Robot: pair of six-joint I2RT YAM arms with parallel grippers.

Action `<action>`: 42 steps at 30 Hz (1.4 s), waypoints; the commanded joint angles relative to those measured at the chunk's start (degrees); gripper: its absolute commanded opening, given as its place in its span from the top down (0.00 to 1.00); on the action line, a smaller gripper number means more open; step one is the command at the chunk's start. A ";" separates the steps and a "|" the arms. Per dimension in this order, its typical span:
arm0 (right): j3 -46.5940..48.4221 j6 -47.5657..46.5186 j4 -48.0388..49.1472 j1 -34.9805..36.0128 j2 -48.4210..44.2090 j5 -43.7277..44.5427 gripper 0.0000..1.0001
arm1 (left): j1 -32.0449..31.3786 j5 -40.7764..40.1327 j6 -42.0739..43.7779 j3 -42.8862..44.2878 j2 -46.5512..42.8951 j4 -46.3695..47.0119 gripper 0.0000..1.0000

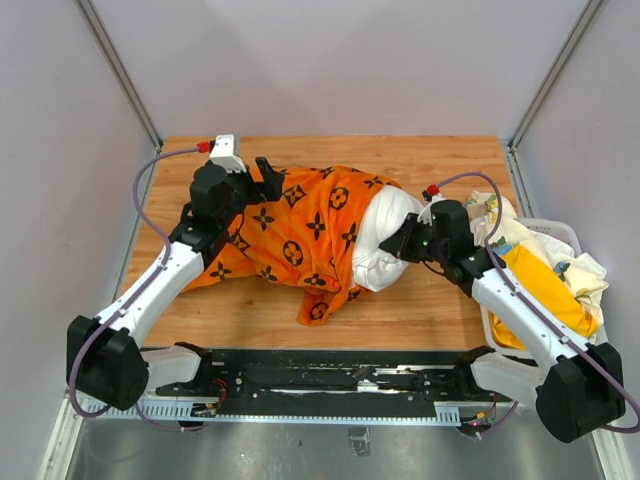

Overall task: Remove the pillowcase from the pillow
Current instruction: Remove the pillow from the pillowcase.

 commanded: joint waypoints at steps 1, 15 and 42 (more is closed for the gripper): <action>1.30 -1.40 0.61 -0.81 1.57 -2.11 0.99 | 0.31 -5.25 0.98 -2.15 2.30 0.23 0.01; 1.90 -1.66 1.68 -1.95 0.51 -3.62 0.99 | 2.80 0.35 1.23 -2.49 12.40 2.41 0.90; -1.39 5.77 3.78 -16.36 -7.01 -3.94 0.99 | 27.48 -2.24 -7.19 -11.76 -5.48 -0.19 1.00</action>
